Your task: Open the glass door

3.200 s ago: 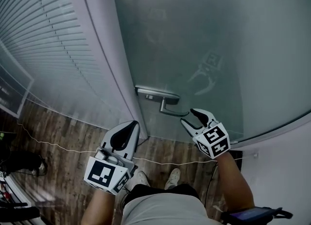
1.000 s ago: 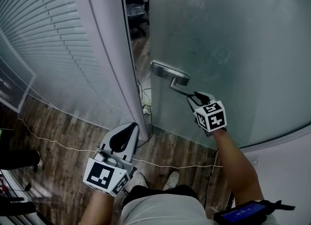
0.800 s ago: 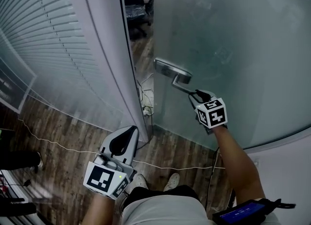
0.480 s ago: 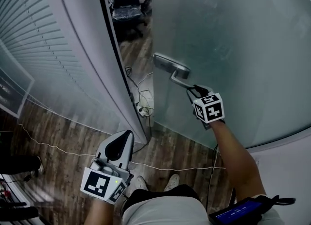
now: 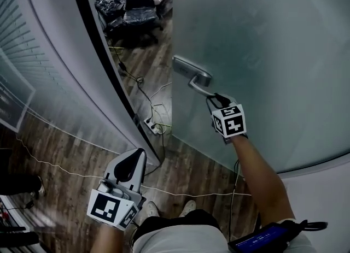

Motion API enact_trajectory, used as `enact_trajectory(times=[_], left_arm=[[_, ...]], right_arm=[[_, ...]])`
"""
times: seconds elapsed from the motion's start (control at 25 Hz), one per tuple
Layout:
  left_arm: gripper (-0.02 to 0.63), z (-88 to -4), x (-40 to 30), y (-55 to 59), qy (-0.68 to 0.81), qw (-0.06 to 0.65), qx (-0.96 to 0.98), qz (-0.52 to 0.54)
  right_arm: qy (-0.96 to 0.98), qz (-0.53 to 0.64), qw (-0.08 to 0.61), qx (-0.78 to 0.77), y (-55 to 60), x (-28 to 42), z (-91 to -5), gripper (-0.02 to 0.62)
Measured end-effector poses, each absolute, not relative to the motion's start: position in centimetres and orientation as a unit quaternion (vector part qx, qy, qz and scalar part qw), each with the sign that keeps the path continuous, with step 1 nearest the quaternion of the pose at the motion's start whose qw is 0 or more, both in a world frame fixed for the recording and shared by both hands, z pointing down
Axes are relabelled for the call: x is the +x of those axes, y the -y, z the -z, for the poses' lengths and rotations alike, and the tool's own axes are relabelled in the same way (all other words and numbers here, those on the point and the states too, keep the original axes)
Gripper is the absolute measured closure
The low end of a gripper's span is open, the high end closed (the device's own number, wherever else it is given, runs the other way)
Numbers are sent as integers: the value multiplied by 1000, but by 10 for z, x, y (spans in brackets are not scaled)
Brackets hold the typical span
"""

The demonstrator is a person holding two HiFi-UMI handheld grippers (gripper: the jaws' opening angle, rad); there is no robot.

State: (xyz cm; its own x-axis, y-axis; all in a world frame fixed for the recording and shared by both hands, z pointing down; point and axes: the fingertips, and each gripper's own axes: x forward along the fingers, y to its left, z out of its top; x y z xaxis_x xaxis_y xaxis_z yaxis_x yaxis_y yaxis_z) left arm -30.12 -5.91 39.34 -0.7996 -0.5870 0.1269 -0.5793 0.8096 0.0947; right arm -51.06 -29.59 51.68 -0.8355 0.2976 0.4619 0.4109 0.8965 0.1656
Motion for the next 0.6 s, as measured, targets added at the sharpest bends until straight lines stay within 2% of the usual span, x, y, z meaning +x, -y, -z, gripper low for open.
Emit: enact_trajectory(times=[0.32,0.6], left_arm=[[606,-413,-328,85,950,75,301,18],[606,-396,-327,82,950,69,304,24]], right_arm=[[950,136,213,-186,316,-539,-531,468],[951,139,221,-164,320,-547,-514,468]])
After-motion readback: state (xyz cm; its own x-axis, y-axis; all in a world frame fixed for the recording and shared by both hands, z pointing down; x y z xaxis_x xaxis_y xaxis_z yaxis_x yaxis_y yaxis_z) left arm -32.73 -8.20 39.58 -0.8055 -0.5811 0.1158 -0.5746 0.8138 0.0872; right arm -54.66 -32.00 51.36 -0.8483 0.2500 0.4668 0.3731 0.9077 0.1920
